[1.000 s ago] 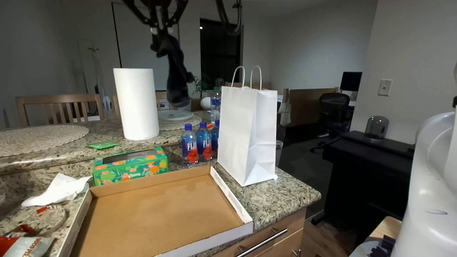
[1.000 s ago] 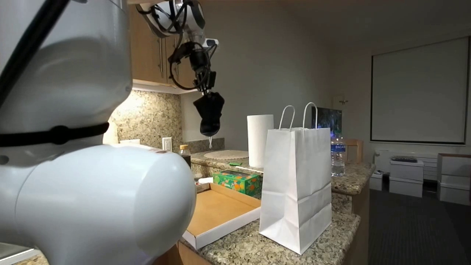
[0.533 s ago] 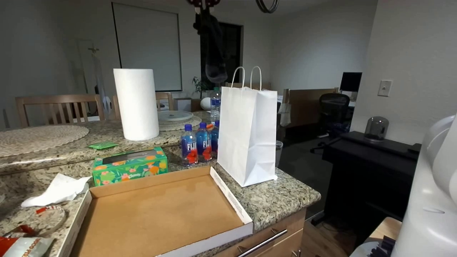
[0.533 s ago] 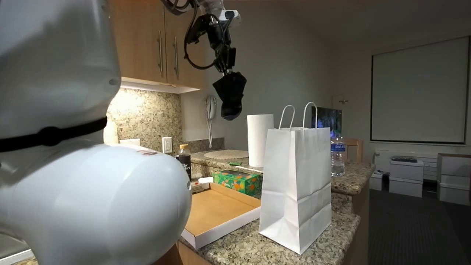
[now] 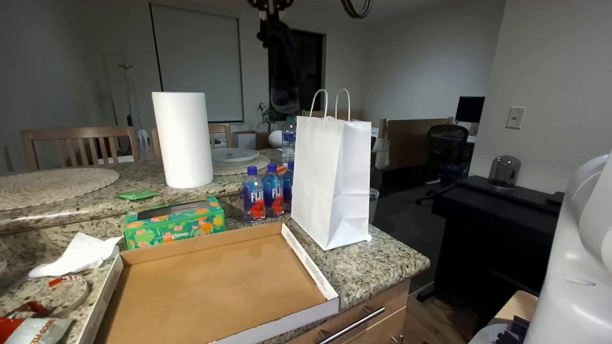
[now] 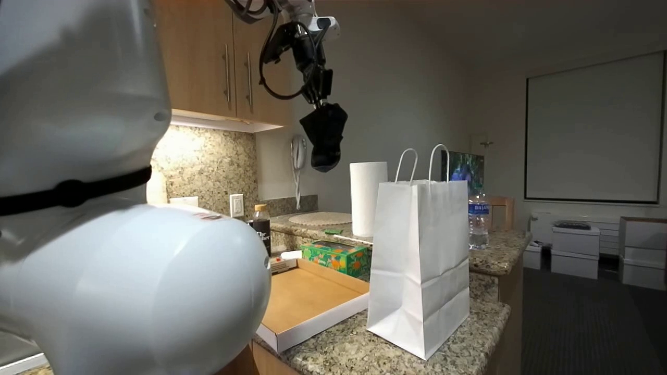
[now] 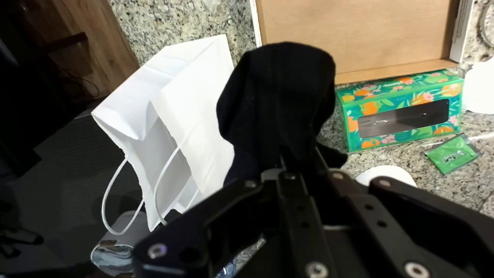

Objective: Put the socks in the white bag

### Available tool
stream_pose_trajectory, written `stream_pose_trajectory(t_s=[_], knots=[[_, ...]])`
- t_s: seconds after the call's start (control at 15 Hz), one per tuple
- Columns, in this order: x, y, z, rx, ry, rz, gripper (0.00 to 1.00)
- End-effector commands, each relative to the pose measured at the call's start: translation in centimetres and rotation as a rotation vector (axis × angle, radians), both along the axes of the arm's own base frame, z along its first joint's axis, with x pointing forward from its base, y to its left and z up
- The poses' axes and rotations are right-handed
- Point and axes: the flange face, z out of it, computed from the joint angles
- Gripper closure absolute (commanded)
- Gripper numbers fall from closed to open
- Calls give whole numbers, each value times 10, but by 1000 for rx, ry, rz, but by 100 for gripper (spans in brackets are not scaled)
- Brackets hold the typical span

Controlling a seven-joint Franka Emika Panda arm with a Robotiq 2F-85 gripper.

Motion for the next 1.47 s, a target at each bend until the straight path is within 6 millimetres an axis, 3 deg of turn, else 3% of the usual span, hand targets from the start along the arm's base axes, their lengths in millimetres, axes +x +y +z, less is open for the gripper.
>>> stream_pose_trajectory(t_s=[0.0, 0.27, 0.47, 0.73, 1.0, 1.2, 1.4], knots=[[13, -15, 15, 42, -16, -73, 92], [27, -61, 46, 90, -91, -278, 92], [41, -109, 64, 143, -132, -424, 92], [61, -170, 60, 226, -132, -608, 92], [63, -223, 54, 289, -119, -808, 92], [53, -253, 61, 350, -132, -951, 92], [47, -269, 63, 407, -146, -1095, 92]])
